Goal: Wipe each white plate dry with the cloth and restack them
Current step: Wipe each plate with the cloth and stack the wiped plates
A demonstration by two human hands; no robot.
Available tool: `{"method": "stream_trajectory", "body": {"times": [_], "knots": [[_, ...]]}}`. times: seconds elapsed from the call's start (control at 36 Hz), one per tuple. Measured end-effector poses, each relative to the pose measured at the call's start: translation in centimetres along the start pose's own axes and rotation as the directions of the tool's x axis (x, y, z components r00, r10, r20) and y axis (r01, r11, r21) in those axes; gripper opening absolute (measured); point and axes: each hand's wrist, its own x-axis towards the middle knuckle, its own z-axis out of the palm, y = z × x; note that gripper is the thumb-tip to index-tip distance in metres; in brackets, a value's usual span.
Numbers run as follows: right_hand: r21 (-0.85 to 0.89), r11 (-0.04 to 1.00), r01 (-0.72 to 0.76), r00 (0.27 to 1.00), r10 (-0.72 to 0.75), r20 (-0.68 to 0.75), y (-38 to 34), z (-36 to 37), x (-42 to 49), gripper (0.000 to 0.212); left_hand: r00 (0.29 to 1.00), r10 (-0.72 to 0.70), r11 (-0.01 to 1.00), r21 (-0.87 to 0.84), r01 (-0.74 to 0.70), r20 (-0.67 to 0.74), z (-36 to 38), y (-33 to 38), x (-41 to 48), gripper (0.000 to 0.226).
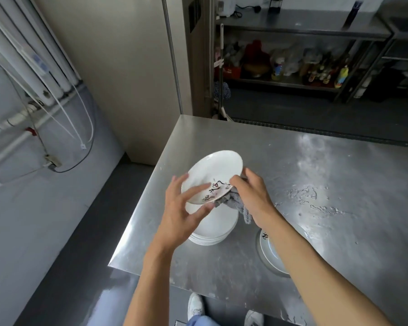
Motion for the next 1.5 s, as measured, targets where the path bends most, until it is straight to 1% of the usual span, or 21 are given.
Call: {"method": "stream_trajectory", "body": {"times": [0.06, 0.08, 0.14, 0.19, 0.25, 0.36, 0.42, 0.47, 0.56, 0.61, 0.69, 0.75, 0.86, 0.92, 0.97, 1.03, 1.08, 1.14, 1.31, 1.39, 1.5], "knots": [[0.053, 0.999, 0.008, 1.0, -0.009, 0.019, 0.5, -1.0, -0.2, 0.023, 0.987, -0.158, 0.962, -0.227, 0.153, -0.003, -0.2, 0.2, 0.2, 0.043], [0.074, 0.997, 0.005, 0.999, -0.008, 0.033, 0.7, -1.5, -0.3, 0.025, 0.977, -0.212, 0.925, -0.327, 0.196, -0.014, -0.2, 0.2, 0.3, 0.042], [0.091, 0.996, -0.007, 0.998, 0.001, 0.063, 1.1, -2.5, -0.5, 0.032, 0.961, -0.276, 0.836, -0.497, 0.233, -0.013, 0.1, 0.2, 0.6, 0.039], [0.14, 0.99, -0.035, 0.996, 0.023, 0.088, 1.6, -3.6, -0.7, 0.033, 0.952, -0.307, 0.753, -0.609, 0.251, 0.012, 0.6, 0.3, 0.8, 0.04], [0.174, 0.984, -0.048, 0.995, 0.03, 0.1, 2.1, -4.8, -0.8, 0.033, 0.948, -0.319, 0.72, -0.646, 0.253, 0.016, 1.3, 0.4, 1.0, 0.044], [0.216, 0.973, -0.08, 0.992, 0.057, 0.112, 2.9, -7.5, -1.4, 0.036, 0.953, -0.3, 0.731, -0.635, 0.25, 0.029, 3.4, 1.1, 1.2, 0.051], [0.179, 0.98, -0.09, 0.991, 0.07, 0.112, 3.2, -9.2, -1.9, 0.038, 0.953, -0.302, 0.74, -0.623, 0.254, 0.029, 4.8, 1.7, 1.4, 0.055], [0.096, 0.992, -0.086, 0.991, 0.075, 0.11, 3.3, -11.2, -2.4, 0.039, 0.952, -0.304, 0.743, -0.618, 0.257, 0.03, 6.2, 2.5, 1.6, 0.055], [-0.084, 0.993, -0.084, 0.991, 0.092, 0.101, 3.7, -14.4, -3.3, 0.031, 0.955, -0.296, 0.753, -0.606, 0.256, 0.037, 8.5, 3.7, 1.6, 0.057], [-0.192, 0.976, -0.104, 0.988, 0.124, 0.095, 4.0, -16.6, -4.1, 0.027, 0.96, -0.276, 0.779, -0.572, 0.257, 0.056, 10.1, 4.2, 1.7, 0.058], [-0.293, 0.944, -0.152, 0.977, 0.188, 0.099, 4.9, -19.5, -5.2, 0.024, 0.956, -0.278, 0.802, -0.527, 0.282, 0.089, 12.6, 4.9, 1.6, 0.061], [-0.315, 0.93, -0.189, 0.972, 0.222, 0.072, 5.9, -20.9, -5.9, 0.029, 0.951, -0.288, 0.791, -0.532, 0.303, 0.113, 14.5, 5.2, 1.5, 0.064], [-0.375, 0.886, -0.272, 0.961, 0.273, -0.051, 8.5, -22.7, -7.1, 0.046, 0.951, -0.269, 0.79, -0.53, 0.308, 0.151, 18.0, 5.2, 1.0, 0.068], [-0.402, 0.864, -0.303, 0.953, 0.286, -0.104, 10.5, -23.3, -7.5, 0.055, 0.943, -0.276, 0.77, -0.544, 0.333, 0.186, 19.5, 4.5, 0.6, 0.069], [-0.409, 0.85, -0.332, 0.943, 0.305, -0.132, 12.5, -23.6, -7.9, 0.06, 0.91, -0.339, 0.724, -0.552, 0.414, 0.238, 20.9, 3.4, 0.3, 0.075], [-0.408, 0.839, -0.359, 0.933, 0.33, -0.142, 14.4, -23.7, -8.3, 0.062, 0.856, -0.429, 0.662, -0.544, 0.516, 0.29, 22.2, 2.1, 0.0, 0.082], [-0.41, 0.823, -0.393, 0.919, 0.367, -0.145, 15.9, -23.6, -8.6, 0.064, 0.797, -0.508, 0.62, -0.503, 0.602, 0.328, 23.3, 1.0, -0.3, 0.082], [-0.433, 0.792, -0.43, 0.9, 0.411, -0.143, 17.4, -23.6, -8.8, 0.066, 0.756, -0.555, 0.611, -0.447, 0.653, 0.347, 24.2, -0.2, -0.6, 0.079], [-0.486, 0.72, -0.496, 0.861, 0.478, -0.172, 20.5, -22.9, -9.1, 0.063, 0.661, -0.644, 0.553, -0.362, 0.75, 0.385, 26.1, -3.0, -1.4, 0.077], [-0.486, 0.703, -0.519, 0.85, 0.484, -0.207, 21.4, -22.6, -9.0, 0.064, 0.628, -0.683, 0.527, -0.343, 0.777, 0.373, 26.9, -3.5, -1.5, 0.077], [-0.478, 0.696, -0.536, 0.841, 0.491, -0.228, 22.2, -22.4, -8.8, 0.065, 0.606, -0.71, 0.531, -0.294, 0.795, 0.359, 27.6, -3.8, -1.5, 0.081]]}}
